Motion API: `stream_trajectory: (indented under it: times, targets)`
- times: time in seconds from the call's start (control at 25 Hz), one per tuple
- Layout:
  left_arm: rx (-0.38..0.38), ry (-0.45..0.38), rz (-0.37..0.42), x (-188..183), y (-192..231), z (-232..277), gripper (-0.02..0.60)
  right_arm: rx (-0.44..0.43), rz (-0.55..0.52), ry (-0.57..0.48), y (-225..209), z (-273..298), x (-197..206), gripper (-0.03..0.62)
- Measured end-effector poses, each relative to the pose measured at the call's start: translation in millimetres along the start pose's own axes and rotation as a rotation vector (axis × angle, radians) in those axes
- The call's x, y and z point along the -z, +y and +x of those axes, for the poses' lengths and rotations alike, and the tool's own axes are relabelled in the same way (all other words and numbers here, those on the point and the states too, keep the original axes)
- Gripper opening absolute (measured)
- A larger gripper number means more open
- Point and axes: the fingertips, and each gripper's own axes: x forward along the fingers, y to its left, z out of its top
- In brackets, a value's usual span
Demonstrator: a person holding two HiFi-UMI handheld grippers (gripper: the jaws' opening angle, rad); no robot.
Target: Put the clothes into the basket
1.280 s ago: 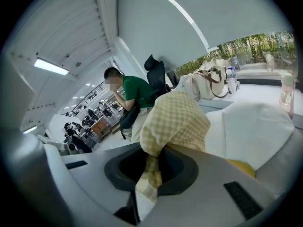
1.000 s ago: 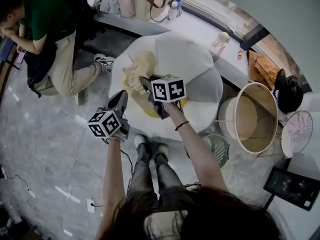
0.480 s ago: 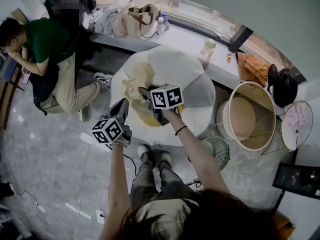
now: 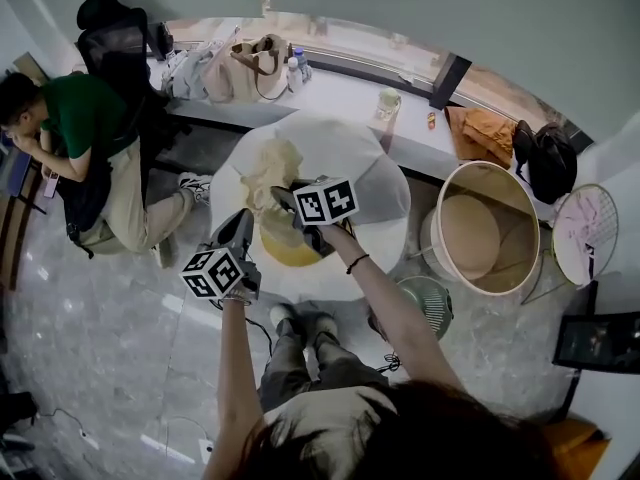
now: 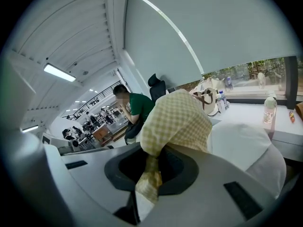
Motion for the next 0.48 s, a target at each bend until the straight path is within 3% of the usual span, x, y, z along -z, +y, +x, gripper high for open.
stream_trajectory:
  times: [0.48]
  targets:
    - [0.073,-0.014,0.048,-7,-49,8,0.011,0.036,0.010,-0.041,-10,-52,-1,0.051]
